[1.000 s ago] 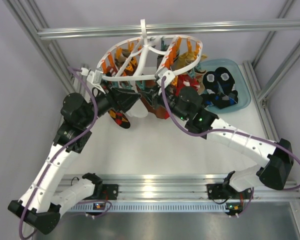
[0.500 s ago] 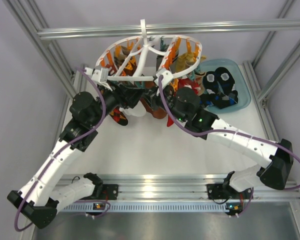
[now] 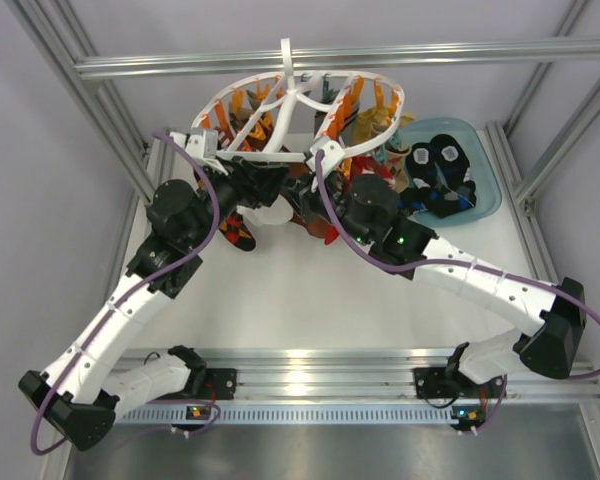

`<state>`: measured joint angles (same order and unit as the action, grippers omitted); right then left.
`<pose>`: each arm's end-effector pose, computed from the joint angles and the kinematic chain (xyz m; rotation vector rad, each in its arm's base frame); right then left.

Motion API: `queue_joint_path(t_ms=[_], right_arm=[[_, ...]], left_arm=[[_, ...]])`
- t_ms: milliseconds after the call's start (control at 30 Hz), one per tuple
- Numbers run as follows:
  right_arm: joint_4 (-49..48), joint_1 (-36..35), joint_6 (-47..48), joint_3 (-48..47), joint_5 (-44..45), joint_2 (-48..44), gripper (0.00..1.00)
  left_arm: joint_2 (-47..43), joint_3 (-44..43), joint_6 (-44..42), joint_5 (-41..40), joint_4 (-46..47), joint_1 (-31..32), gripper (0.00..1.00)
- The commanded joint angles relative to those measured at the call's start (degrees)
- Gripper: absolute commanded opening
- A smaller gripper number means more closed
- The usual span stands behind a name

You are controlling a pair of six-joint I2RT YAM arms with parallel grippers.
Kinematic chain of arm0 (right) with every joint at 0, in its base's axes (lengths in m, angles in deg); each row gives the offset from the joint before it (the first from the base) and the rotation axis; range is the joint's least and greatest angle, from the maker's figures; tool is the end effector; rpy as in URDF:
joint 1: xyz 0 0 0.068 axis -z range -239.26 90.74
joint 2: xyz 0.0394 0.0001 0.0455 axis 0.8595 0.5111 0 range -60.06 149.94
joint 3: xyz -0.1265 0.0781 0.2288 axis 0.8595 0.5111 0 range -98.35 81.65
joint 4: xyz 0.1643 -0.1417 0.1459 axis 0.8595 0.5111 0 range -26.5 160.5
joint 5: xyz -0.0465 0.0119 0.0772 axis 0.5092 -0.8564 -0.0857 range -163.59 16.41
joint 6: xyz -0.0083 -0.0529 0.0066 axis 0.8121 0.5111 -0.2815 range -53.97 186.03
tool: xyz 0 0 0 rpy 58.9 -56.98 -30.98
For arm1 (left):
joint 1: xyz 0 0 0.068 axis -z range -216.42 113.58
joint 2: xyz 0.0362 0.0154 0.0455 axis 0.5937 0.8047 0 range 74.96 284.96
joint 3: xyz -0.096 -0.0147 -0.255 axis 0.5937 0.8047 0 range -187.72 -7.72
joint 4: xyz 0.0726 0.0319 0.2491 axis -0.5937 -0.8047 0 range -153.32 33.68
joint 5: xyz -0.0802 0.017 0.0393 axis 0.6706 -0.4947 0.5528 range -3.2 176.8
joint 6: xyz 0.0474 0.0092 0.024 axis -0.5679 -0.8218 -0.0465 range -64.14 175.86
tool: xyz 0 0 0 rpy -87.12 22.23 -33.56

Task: Clip the socks to the hanger
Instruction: Open the clamp at the hanger.

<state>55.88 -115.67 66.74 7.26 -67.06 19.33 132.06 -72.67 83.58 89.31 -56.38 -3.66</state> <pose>0.1859 0.2727 0.4164 -0.6651 1.4172 0.6852 0.1838 -0.1202 0.4429 0.1034 1.4940 -0.8925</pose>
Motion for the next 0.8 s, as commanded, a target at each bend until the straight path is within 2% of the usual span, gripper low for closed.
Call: queue_joint_path(t_ms=[0, 267, 400, 667, 767], right_arm=[[-0.8, -3.1, -0.4, -2.5, -3.6, -0.5, 0.0], [-1.0, -4.0, -0.2, -2.7, -3.5, -0.2, 0.0], [-1.3, -4.2, -0.2, -3.0, -3.6, 0.0, 0.0], [-1.0, -4.4, -0.1, -1.6, -3.0, -0.9, 0.0], [-0.5, -4.5, 0.0, -1.0, -2.6, -1.3, 0.0]], left_arm=[[0.5, -1.6, 1.2, -1.3, 6.4, 0.6, 0.67], [2.0, -2.1, 2.4, -4.9, 7.2, 1.4, 0.66], [2.8, -2.3, 2.8, -5.6, 7.5, 1.5, 0.62], [2.0, -2.6, 4.3, -6.5, 7.1, 1.5, 0.47], [1.7, -2.7, 5.2, -7.2, 6.6, 1.4, 0.37]])
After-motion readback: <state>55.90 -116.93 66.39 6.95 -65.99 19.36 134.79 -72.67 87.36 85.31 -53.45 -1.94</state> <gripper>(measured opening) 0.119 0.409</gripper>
